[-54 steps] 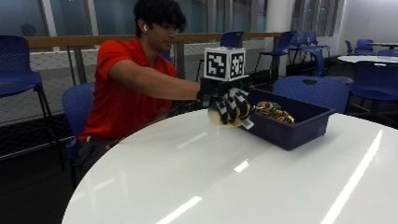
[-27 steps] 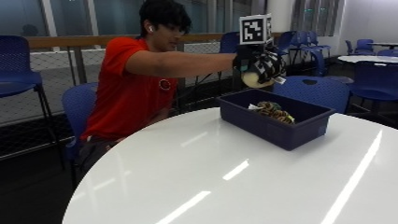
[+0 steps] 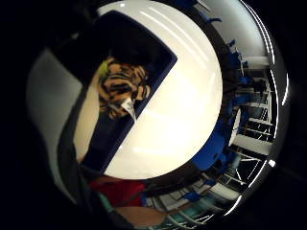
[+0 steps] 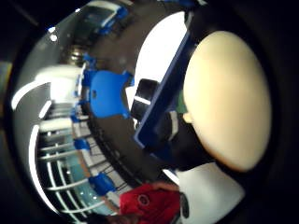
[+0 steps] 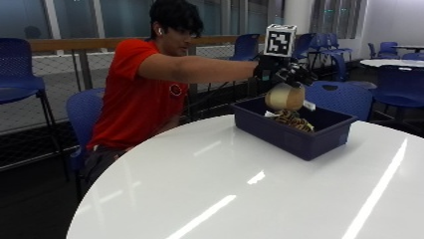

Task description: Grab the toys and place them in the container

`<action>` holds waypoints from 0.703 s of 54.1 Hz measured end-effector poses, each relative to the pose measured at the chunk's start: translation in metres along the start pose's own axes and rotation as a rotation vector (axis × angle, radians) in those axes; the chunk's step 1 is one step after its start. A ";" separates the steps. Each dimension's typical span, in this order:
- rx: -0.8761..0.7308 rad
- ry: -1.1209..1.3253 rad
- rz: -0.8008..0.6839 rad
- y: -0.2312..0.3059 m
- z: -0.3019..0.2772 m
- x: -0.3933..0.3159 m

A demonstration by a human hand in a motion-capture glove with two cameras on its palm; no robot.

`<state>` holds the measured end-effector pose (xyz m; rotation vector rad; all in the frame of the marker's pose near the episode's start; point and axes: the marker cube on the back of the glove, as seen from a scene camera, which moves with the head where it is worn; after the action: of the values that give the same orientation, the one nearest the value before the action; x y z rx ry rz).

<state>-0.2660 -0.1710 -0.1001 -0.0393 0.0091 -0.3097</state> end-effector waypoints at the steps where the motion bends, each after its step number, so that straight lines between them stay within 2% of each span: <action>1: 0.000 -0.009 -0.025 0.002 0.000 0.000; 5: 0.019 0.009 -0.099 0.008 -0.001 0.007; 8: 0.020 -0.040 -0.059 0.012 -0.003 0.005; 12: 0.019 0.048 -0.062 0.020 0.002 0.015; 16: 0.024 0.033 0.014 0.029 0.005 0.022; 25: 0.011 -0.069 0.088 0.053 0.030 0.053; 38: -0.008 -0.109 0.218 0.101 0.064 0.126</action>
<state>-0.1148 -0.1111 -0.0402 -0.0627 -0.0928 -0.0898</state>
